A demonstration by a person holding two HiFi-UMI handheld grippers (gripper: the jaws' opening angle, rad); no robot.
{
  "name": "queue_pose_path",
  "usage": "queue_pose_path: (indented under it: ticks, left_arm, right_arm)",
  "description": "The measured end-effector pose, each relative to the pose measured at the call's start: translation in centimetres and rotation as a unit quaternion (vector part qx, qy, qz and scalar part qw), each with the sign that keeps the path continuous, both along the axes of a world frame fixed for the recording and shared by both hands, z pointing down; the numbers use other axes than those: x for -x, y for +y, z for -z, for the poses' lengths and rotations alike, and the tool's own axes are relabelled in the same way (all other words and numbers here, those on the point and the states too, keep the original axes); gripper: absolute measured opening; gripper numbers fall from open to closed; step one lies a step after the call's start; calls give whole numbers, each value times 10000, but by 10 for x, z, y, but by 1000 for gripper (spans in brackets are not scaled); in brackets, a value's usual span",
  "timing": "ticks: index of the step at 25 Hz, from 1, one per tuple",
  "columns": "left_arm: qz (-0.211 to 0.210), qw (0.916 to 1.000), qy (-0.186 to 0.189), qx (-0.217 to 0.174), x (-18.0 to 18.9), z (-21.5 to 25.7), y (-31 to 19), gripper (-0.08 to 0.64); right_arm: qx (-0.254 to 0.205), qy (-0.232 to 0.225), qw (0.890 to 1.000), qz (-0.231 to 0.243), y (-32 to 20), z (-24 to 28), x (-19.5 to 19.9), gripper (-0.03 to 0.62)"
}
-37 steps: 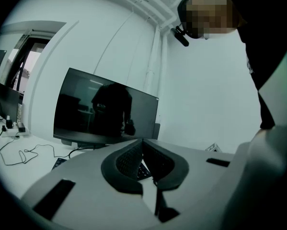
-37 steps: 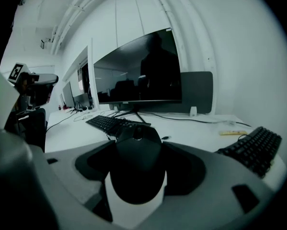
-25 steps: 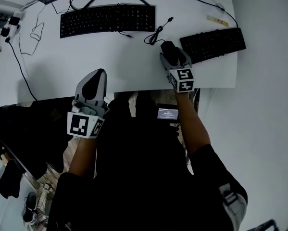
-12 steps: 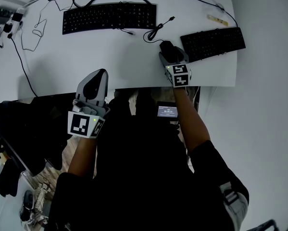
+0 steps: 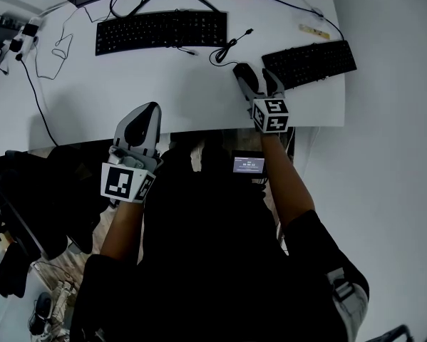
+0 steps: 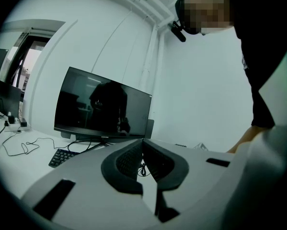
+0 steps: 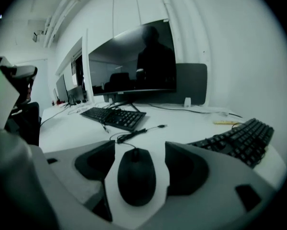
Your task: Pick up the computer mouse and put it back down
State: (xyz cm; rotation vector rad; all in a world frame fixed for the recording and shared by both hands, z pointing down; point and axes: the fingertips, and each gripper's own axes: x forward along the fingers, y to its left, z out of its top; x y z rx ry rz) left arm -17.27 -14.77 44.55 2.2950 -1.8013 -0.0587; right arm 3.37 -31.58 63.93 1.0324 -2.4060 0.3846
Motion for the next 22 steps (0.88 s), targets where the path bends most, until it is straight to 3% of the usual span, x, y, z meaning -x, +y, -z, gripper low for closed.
queue_pose_path:
  ticks: [6, 9, 18, 22]
  left_arm:
    - [92, 9998, 82, -160, 10, 10, -1, -6]
    - [87, 9992, 102, -382, 13, 24, -4, -6]
    - [14, 9951, 44, -987, 13, 72, -5, -6]
    - [13, 9943, 93, -1062, 12, 77, -2, -6]
  right_arm:
    - [-567, -1154, 9915, 191, 13, 102, -4, 307]
    - [-1059, -1508, 9822, 354, 27, 159, -5, 262]
    - [-2302, -2232, 9449, 657, 80, 290, -16, 55]
    - [-2651, -2161, 9384, 488, 97, 307, -27, 3]
